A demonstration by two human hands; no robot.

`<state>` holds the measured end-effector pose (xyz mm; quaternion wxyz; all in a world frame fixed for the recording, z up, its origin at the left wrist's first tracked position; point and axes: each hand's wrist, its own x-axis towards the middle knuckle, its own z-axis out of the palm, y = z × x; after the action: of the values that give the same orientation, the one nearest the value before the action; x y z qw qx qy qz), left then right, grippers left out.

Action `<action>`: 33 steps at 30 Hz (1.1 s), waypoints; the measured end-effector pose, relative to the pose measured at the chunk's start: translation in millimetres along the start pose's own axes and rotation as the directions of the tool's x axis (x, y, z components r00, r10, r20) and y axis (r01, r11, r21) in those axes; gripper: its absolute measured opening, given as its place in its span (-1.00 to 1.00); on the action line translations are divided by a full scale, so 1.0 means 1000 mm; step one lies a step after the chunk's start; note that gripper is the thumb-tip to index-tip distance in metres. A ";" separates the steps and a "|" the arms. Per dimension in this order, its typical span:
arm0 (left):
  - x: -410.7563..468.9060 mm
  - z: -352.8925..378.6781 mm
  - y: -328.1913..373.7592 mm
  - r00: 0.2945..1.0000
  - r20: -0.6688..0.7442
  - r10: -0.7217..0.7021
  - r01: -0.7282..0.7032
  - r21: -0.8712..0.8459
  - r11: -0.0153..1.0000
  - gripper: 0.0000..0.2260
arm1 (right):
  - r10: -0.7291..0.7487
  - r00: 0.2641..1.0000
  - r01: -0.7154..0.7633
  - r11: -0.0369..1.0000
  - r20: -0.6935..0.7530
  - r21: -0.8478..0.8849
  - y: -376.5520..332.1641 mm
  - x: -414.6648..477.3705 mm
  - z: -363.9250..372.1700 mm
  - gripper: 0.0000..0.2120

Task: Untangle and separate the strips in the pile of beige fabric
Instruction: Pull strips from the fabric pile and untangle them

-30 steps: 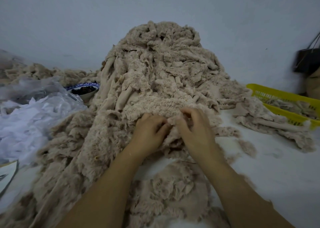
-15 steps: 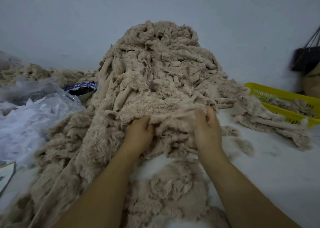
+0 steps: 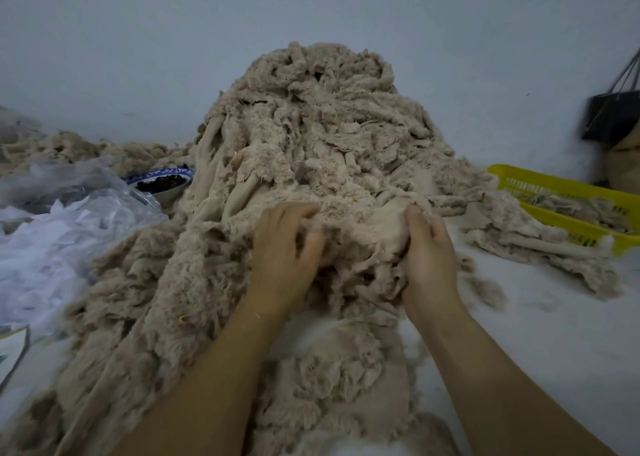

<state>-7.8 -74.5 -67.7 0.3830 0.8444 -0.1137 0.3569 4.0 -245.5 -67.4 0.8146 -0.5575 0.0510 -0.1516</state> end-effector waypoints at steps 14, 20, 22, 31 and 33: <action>0.000 0.010 -0.012 0.878 0.188 -0.440 0.458 -0.068 0.886 -0.72 | -0.002 0.996 0.006 0.999 -0.093 0.040 -0.002 0.000 -0.001 -0.45; 0.004 0.006 -0.016 0.775 0.175 -0.607 0.632 -0.248 0.735 -0.77 | 0.029 0.982 -0.004 0.991 -0.189 0.134 -0.008 0.008 -0.007 -0.54; -0.004 0.011 -0.003 0.907 0.287 -0.309 0.382 -0.244 0.892 -0.78 | 0.038 0.986 -0.019 0.993 -0.165 0.118 -0.005 0.007 -0.005 -0.51; -0.011 0.019 0.007 0.902 0.405 -0.152 0.258 -0.220 0.941 -0.66 | 0.029 0.993 -0.018 0.996 -0.119 0.091 0.001 0.008 -0.002 -0.52; -0.004 0.011 0.004 0.873 0.335 -0.355 0.477 -0.429 0.767 -0.61 | 0.018 0.979 -0.002 0.997 -0.205 0.081 0.000 0.011 -0.008 -0.59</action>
<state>-6.8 -85.7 -73.3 0.6414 0.7559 -0.0551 0.1187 12.5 -256.3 -69.9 0.8276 -0.5053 0.1315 -0.2062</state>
